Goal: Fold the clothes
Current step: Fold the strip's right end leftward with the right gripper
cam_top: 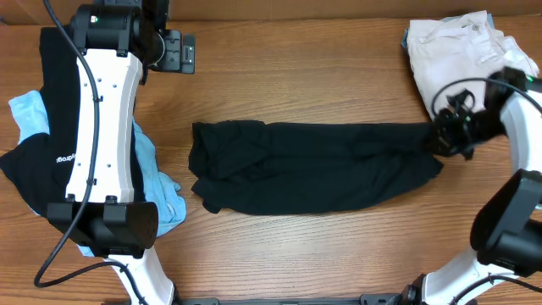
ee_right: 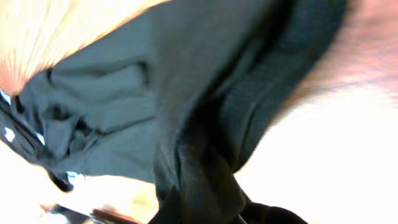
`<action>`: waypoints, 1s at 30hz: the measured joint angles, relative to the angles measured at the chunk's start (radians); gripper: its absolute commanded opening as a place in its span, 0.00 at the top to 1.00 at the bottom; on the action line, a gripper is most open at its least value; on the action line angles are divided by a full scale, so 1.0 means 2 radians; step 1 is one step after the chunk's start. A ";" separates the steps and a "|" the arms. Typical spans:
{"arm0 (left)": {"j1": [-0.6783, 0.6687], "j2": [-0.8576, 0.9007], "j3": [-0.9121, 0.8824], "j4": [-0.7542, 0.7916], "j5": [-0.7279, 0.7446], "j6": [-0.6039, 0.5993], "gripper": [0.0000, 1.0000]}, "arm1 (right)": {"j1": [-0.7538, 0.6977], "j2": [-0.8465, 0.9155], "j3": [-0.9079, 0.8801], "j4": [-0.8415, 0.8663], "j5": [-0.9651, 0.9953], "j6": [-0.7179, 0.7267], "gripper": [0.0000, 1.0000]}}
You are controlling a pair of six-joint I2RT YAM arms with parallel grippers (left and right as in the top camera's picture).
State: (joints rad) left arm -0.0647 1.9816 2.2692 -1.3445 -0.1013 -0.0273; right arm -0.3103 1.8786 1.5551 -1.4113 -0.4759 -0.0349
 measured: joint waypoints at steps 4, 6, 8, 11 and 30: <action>0.004 0.000 0.000 0.003 0.000 0.000 0.00 | 0.080 -0.007 0.014 -0.001 -0.004 -0.006 0.96; 0.007 0.000 0.000 0.003 0.000 0.000 0.00 | 0.126 -0.009 0.014 0.003 -0.006 -0.002 0.96; 0.010 0.000 0.000 0.003 0.000 0.000 0.00 | 0.174 -0.009 0.014 0.017 -0.007 0.009 0.96; 0.011 0.000 0.000 0.003 0.000 0.000 0.00 | 0.244 -0.009 0.014 0.051 -0.002 0.038 0.96; 0.013 0.000 -0.034 -0.031 0.059 0.010 0.00 | 0.378 -0.009 0.056 0.100 0.063 0.164 0.00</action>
State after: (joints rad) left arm -0.0383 1.9812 2.2021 -1.4059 0.0170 -0.0074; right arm 0.4454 1.8606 1.6661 -1.2114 -0.3508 0.2928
